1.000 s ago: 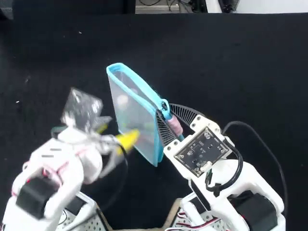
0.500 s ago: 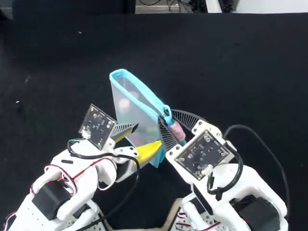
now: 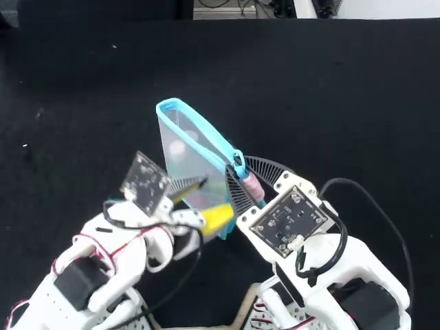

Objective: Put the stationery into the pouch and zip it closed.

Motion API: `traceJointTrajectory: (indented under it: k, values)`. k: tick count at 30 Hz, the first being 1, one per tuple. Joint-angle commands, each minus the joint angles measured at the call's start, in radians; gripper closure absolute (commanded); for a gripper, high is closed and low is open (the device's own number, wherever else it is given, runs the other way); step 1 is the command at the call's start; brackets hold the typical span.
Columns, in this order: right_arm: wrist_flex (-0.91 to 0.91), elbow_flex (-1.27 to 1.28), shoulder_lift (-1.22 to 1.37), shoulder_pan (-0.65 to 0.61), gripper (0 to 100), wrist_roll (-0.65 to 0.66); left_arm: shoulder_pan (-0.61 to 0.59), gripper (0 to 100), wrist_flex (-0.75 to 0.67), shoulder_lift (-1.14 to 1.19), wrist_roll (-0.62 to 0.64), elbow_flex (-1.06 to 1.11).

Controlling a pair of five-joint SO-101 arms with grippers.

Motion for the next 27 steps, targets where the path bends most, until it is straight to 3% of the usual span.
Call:
traceJointTrajectory:
  k: [1, 9, 15, 23, 27]
  values:
    - [-0.020, -0.016, 0.007, 0.012, 98.8, 0.002, -0.120, 75, -0.051, -0.009, 0.000, 0.004]
    - [-0.028, -0.027, 0.007, 0.014, 98.8, 0.002, -0.168, 75, 0.210, -0.009, -0.005, -0.094]
    - [-0.020, -0.028, 0.007, 0.009, 98.8, 0.002, -0.168, 75, 0.359, -0.009, -0.117, -0.197]
    - [0.015, -0.025, -0.042, 0.008, 98.8, 0.002, -0.357, 75, 0.371, -0.009, -0.158, -0.213]
    - [0.014, -0.018, -0.081, 0.008, 98.8, 0.002, -0.380, 75, 0.377, -0.020, -0.167, -0.223]
